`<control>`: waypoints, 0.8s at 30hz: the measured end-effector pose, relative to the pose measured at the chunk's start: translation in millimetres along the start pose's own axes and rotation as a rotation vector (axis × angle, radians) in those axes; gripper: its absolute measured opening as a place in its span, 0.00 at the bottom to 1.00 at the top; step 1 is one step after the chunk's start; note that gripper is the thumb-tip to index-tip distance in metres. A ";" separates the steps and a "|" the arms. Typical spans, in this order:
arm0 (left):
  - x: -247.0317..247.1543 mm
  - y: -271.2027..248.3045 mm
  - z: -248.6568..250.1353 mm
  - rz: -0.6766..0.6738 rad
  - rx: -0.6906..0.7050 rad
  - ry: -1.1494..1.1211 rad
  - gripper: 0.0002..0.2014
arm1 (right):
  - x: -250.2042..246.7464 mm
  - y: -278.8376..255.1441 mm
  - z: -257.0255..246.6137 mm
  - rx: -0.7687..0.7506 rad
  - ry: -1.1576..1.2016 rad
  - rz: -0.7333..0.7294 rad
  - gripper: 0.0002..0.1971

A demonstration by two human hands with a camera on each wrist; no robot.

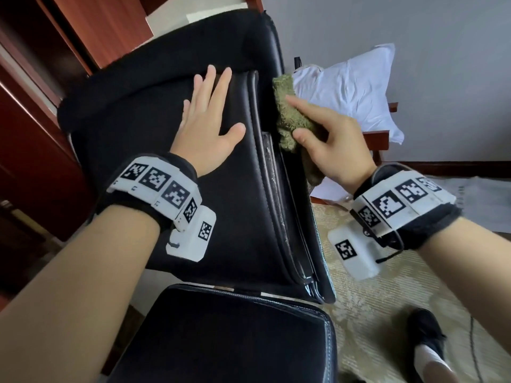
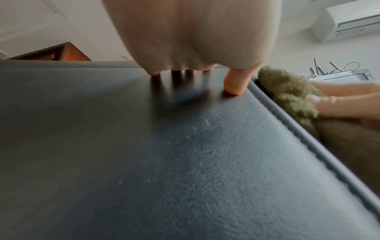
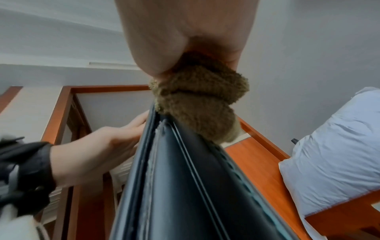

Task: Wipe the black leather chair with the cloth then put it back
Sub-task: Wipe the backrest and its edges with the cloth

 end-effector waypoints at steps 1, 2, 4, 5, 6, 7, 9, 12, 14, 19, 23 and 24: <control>0.1 -0.4 0.4 0.000 -0.002 -0.005 0.36 | -2.5 5.6 -3.9 0.003 0.014 0.043 0.25; 0.0 -0.8 0.8 0.000 -0.003 -0.010 0.36 | -4.2 11.3 -7.7 -0.001 0.020 0.093 0.25; -1.4 -1.3 1.3 0.005 -0.003 -0.013 0.36 | -3.0 21.9 -13.5 -0.010 0.004 0.149 0.25; -2.2 -1.6 1.3 0.006 -0.002 -0.013 0.36 | -0.1 24.9 -14.7 -0.001 -0.004 0.142 0.26; -2.8 -2.0 1.3 0.005 -0.002 -0.011 0.36 | 3.9 25.5 -14.0 0.018 -0.001 0.127 0.26; -3.0 -2.1 1.4 0.002 -0.004 -0.009 0.36 | 7.3 23.6 -11.8 0.041 0.013 0.117 0.26; -1.9 -2.2 2.4 -0.002 -0.011 0.006 0.36 | 11.7 13.6 -4.8 0.078 0.042 0.122 0.25; 1.2 -1.9 4.5 0.001 -0.018 0.044 0.36 | 15.7 -10.2 5.5 0.063 0.024 0.128 0.26; 2.3 -1.8 4.3 0.003 -0.017 0.058 0.36 | 19.7 -25.6 11.0 0.039 -0.012 0.123 0.26; 2.3 -1.8 3.3 0.023 -0.014 0.040 0.35 | 23.6 -33.6 12.3 -0.021 -0.108 0.104 0.24; 8.1 -6.2 2.4 0.070 -0.014 0.046 0.35 | 11.1 -11.5 -0.1 -0.029 -0.090 0.090 0.23; 11.0 -8.3 2.8 0.081 -0.019 0.049 0.34 | 8.8 -4.6 -4.1 -0.041 -0.086 0.102 0.24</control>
Point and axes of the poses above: each hand's wrist, its own y-axis towards the middle knuckle, its own x-axis out of the palm, z = x × y, the point moved 2 cm from there along y, towards the middle knuckle
